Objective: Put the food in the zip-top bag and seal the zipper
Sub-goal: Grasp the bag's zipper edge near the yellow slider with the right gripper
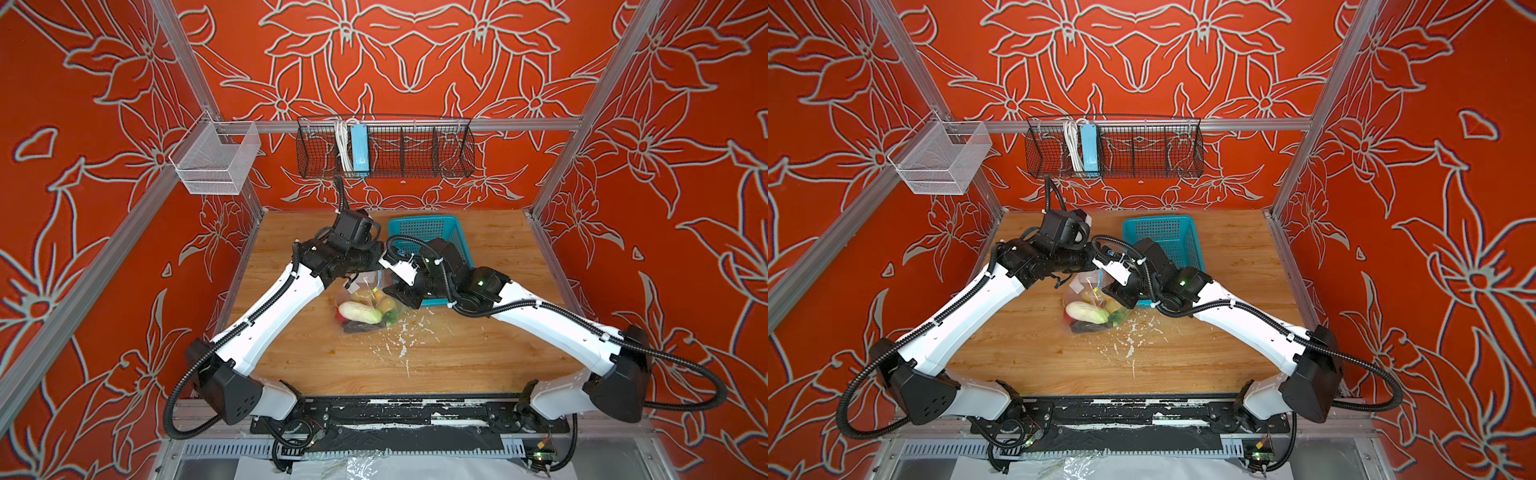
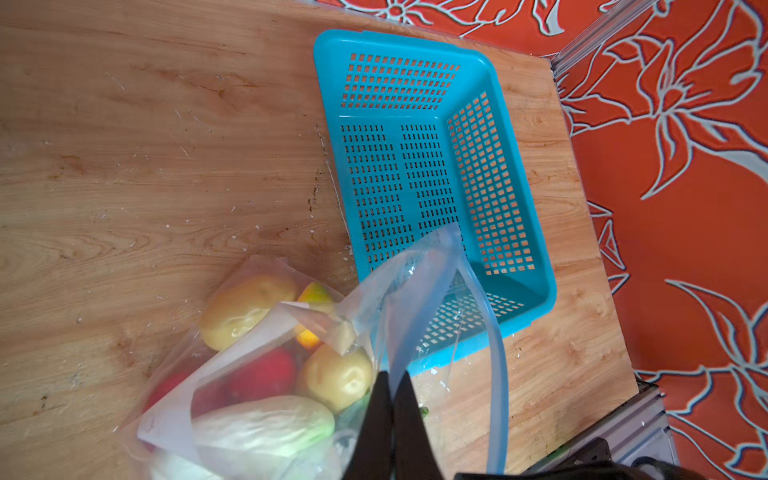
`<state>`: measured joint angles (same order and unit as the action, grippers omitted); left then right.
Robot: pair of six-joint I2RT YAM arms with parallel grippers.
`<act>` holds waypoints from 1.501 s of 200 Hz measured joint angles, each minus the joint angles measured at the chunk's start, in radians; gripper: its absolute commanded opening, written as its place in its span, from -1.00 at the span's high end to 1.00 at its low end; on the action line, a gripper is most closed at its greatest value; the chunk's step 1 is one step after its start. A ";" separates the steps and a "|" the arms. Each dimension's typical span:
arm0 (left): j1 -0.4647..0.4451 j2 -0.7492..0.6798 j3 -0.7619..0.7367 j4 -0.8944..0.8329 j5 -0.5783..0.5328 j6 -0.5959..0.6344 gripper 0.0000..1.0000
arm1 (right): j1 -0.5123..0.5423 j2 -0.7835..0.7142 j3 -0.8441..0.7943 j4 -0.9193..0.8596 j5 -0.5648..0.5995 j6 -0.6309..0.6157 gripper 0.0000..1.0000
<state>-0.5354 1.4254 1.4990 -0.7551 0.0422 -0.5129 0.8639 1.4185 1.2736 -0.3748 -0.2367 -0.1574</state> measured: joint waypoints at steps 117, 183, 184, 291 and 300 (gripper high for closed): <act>-0.003 -0.003 0.000 0.008 0.002 0.006 1.00 | 0.000 -0.036 -0.056 0.014 0.000 -0.001 0.24; -0.002 -0.016 0.000 0.007 0.000 -0.001 1.00 | 0.000 -0.032 -0.060 0.041 -0.017 0.000 0.32; -0.001 -0.017 0.000 0.006 0.000 -0.001 1.00 | 0.000 -0.032 -0.060 0.043 -0.017 0.000 0.32; -0.012 -0.135 -0.001 0.020 -0.020 -0.020 -0.53 | 0.000 0.006 -0.105 0.055 -0.013 0.009 0.59; -0.012 -0.157 -0.004 0.023 -0.026 -0.018 -0.80 | 0.000 0.006 -0.105 0.055 -0.013 0.011 0.60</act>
<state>-0.5472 1.2686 1.4952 -0.7322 0.0158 -0.5308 0.8639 1.4246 1.1687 -0.3199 -0.2501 -0.1463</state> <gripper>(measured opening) 0.730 0.209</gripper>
